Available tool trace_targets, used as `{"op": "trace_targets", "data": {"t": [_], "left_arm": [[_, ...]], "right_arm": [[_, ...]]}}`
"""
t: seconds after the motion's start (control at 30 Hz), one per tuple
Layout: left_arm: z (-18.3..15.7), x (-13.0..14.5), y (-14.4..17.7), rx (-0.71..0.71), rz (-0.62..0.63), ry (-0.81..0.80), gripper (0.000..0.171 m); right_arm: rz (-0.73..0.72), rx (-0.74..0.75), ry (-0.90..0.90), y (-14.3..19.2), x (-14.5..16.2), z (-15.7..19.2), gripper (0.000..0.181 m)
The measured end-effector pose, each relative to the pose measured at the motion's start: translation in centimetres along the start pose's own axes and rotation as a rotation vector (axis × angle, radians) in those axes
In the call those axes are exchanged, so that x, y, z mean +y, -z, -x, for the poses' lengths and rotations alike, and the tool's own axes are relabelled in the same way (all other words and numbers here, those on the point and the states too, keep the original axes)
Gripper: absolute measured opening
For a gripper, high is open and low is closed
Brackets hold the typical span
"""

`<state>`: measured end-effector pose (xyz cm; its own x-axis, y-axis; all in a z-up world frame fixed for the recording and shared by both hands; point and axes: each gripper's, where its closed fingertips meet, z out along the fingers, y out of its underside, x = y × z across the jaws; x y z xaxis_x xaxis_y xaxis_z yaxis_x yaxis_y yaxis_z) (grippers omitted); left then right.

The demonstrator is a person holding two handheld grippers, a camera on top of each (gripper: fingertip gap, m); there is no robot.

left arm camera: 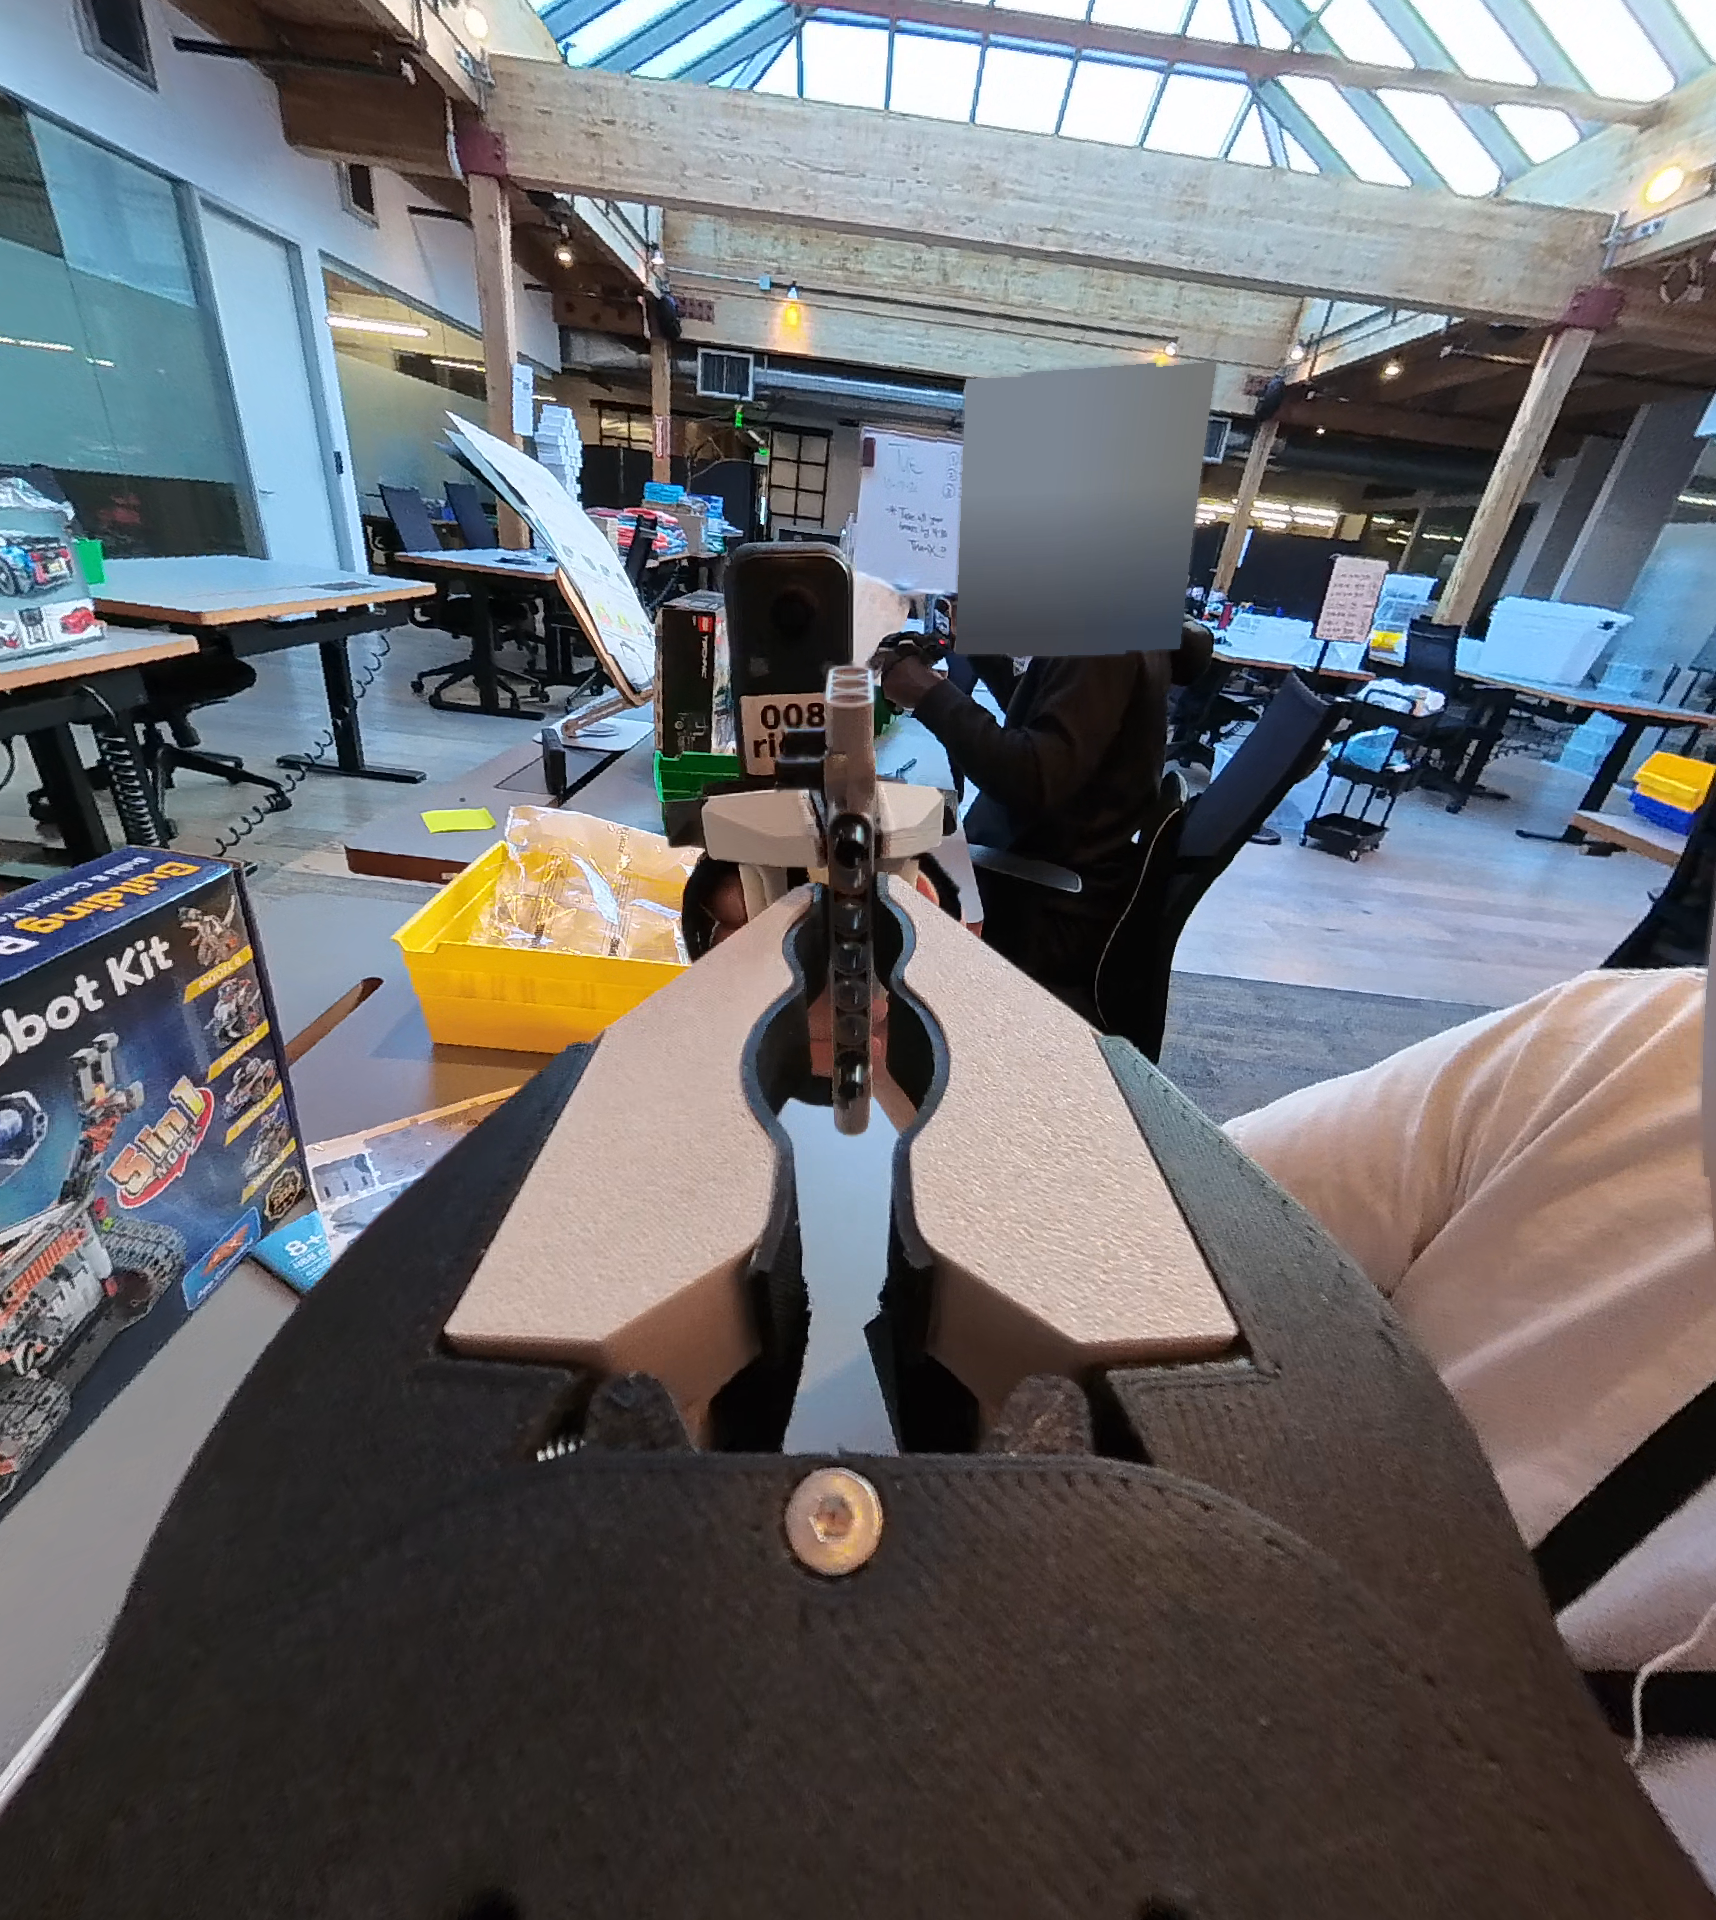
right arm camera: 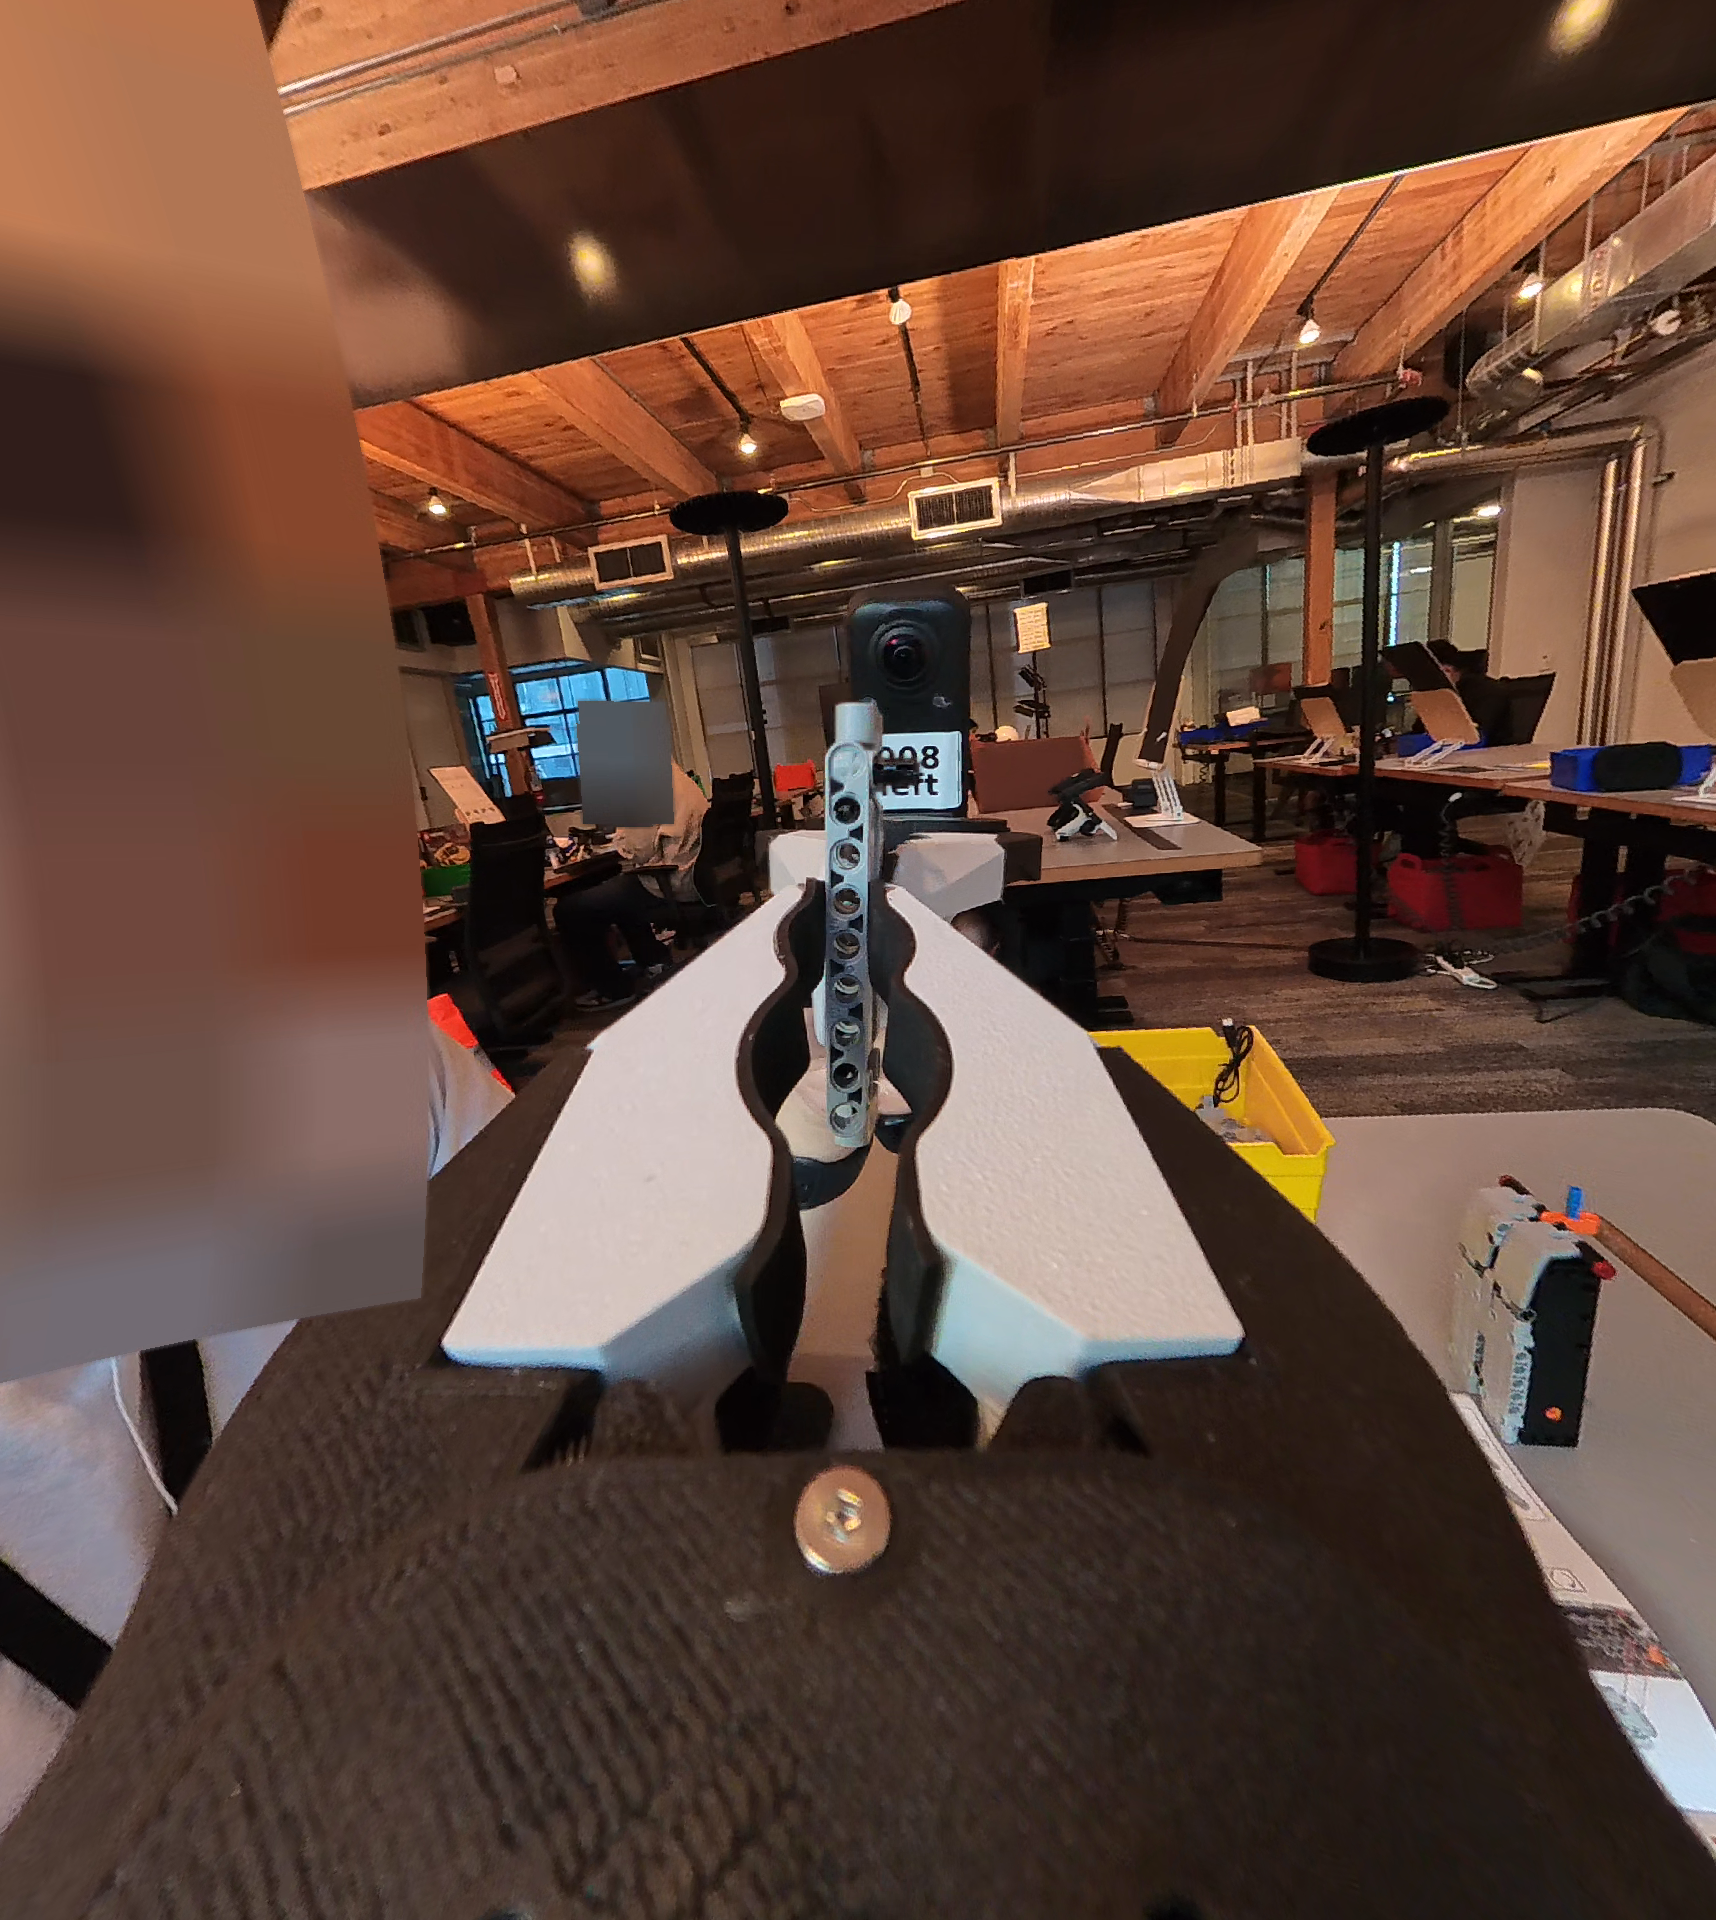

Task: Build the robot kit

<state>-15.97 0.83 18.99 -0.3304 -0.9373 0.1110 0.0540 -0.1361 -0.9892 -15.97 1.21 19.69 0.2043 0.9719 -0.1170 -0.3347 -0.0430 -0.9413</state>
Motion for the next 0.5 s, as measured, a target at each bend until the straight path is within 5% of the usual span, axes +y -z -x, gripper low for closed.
{"op": "trace_targets", "data": {"t": [0.5], "left_arm": [[-0.32, 0.47, 0.19, -0.005, 0.044, 0.040, 0.005]], "right_arm": [[0.015, -0.003, 0.014, -0.32, 0.36, 0.19, 0.006]]}}
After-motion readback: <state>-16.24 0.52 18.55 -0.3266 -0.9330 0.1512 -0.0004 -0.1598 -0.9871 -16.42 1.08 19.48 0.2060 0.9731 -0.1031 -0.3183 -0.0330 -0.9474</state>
